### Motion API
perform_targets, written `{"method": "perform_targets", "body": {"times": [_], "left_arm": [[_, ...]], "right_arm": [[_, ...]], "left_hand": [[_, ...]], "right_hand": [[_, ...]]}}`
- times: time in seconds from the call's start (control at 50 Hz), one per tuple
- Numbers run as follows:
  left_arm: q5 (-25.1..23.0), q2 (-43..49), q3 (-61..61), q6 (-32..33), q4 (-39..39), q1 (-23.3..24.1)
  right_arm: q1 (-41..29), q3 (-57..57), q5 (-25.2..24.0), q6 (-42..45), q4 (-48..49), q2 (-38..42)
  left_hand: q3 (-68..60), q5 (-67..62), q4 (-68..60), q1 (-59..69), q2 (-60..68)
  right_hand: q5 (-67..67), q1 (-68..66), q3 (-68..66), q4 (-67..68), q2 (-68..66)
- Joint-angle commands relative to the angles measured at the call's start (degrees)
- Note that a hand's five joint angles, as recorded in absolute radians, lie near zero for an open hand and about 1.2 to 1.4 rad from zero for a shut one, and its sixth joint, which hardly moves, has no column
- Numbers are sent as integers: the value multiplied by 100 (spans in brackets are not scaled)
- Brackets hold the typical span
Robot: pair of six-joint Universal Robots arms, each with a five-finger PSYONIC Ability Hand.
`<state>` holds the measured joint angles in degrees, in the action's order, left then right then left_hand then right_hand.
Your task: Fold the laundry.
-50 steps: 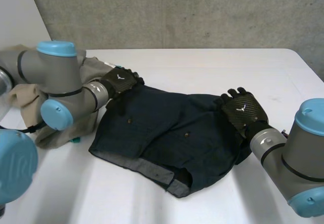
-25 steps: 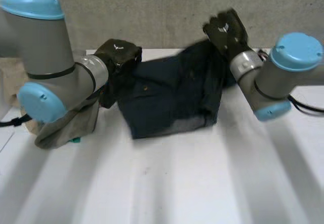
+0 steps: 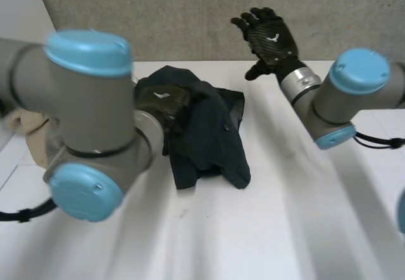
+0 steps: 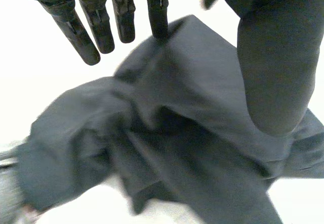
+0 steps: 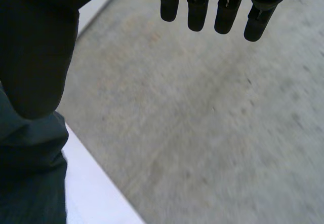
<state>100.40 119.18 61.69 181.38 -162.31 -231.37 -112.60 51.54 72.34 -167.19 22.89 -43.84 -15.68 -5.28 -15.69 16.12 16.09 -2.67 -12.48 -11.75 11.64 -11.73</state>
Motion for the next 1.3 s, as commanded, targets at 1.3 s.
{"method": "perform_targets", "body": {"times": [1.3], "left_arm": [[-635, -1570, -394, -95, 411, -1086]], "right_arm": [[-518, 2705, 1336, 256, -1383, -3376]], "left_hand": [[-6432, -6472, -6431, 6388, 6391]], "right_hand": [[-6733, -6752, -6825, 6836, -6827]]}}
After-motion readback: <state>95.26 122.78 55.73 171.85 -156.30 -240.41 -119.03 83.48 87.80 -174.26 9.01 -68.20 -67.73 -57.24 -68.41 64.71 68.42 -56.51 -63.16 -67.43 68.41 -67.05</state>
